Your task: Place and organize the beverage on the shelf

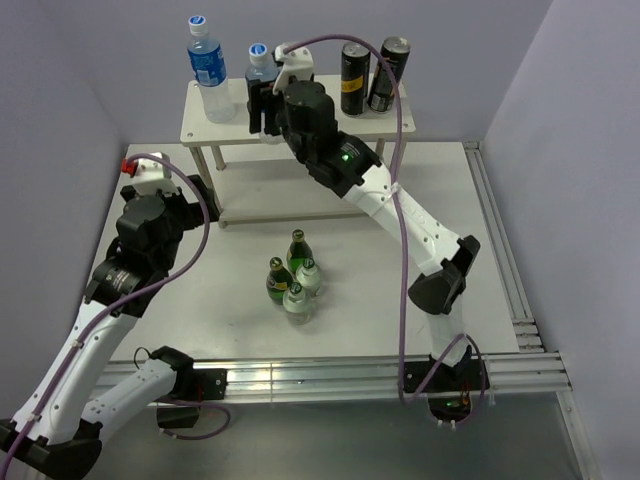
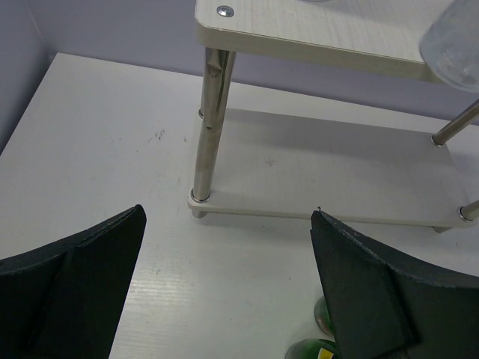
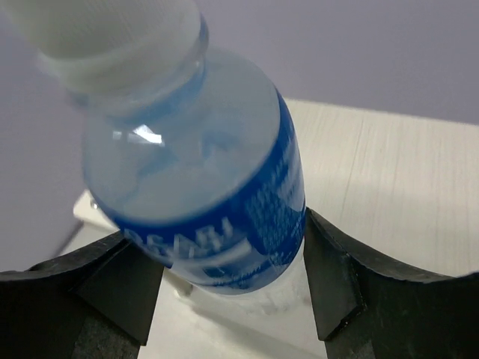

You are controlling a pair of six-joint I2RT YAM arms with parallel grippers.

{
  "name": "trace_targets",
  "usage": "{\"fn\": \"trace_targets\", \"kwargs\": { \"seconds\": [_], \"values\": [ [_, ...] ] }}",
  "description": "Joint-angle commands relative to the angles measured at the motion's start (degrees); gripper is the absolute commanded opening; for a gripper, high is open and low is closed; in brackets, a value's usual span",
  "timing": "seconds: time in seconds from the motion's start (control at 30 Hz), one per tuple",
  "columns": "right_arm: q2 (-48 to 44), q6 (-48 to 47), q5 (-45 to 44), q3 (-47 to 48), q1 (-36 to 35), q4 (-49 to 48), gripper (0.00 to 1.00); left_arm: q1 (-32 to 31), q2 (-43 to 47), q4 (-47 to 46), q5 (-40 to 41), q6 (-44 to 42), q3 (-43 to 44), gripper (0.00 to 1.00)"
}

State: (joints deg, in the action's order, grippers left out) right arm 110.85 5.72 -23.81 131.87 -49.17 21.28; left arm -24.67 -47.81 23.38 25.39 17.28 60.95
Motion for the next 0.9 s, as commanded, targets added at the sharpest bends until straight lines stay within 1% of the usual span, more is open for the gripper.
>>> {"fn": "trace_targets", "kwargs": {
  "seconds": [0.0, 0.17, 0.5, 0.87],
  "values": [
    [-0.64, 2.72, 3.86, 8.39, 2.93, -7.03, 0.0, 0.32, 0.97, -2.63, -0.07, 0.56, -0.3, 0.99],
    [0.16, 4.74, 5.97, 7.61, 4.69, -9.85, 0.0, 0.5, 0.26, -2.11, -0.69, 0.65, 0.22, 0.99],
    [6.22, 8.17, 9.75, 8.75, 5.84, -12.75, 0.0, 2.25, 0.26, -2.02, -2.71, 1.0, 0.22, 0.99],
    [9.12, 9.22, 9.22, 6.03, 6.01, -17.49, 0.0, 2.78, 0.26, -2.02, -3.24, 1.18, -0.04, 0.99]
  ]
}}
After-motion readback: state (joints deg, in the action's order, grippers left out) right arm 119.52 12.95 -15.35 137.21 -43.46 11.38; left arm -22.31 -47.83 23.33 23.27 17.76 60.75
